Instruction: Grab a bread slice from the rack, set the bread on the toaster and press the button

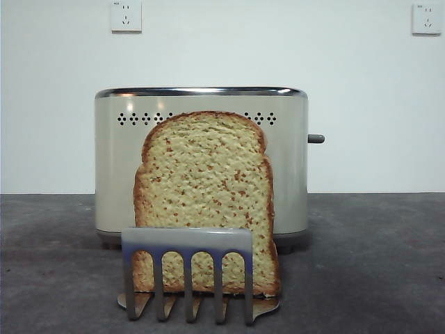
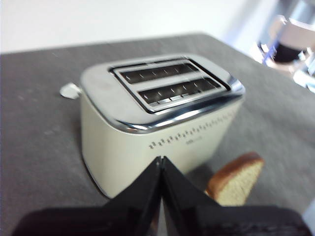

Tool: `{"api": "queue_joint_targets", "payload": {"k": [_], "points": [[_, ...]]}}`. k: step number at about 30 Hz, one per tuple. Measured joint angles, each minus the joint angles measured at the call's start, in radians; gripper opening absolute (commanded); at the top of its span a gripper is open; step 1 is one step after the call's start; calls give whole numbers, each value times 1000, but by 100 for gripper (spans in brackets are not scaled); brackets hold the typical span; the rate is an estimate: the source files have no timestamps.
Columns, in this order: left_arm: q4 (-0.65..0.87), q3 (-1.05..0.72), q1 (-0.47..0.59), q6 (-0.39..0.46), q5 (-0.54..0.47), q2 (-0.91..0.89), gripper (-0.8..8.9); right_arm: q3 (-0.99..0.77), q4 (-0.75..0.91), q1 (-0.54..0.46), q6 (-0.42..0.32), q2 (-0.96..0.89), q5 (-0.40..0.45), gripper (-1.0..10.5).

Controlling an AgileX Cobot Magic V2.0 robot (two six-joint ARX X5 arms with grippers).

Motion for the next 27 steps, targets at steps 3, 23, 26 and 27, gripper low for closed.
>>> {"api": "queue_joint_targets", "payload": {"k": [3, 23, 26, 27], "points": [[-80, 77, -50, 55, -8, 87, -6, 114, -106, 0, 0, 91, -52, 0], [-386, 415, -719, 522, -160, 563, -3, 497, -670, 0, -119, 465, -236, 0], [-414, 473, -780, 560, -267, 625, 0, 507, -670, 0, -139, 476, -241, 0], [-423, 489, -792, 566, -293, 644, 0, 507, -671, 0, -143, 476, -241, 0]]}}
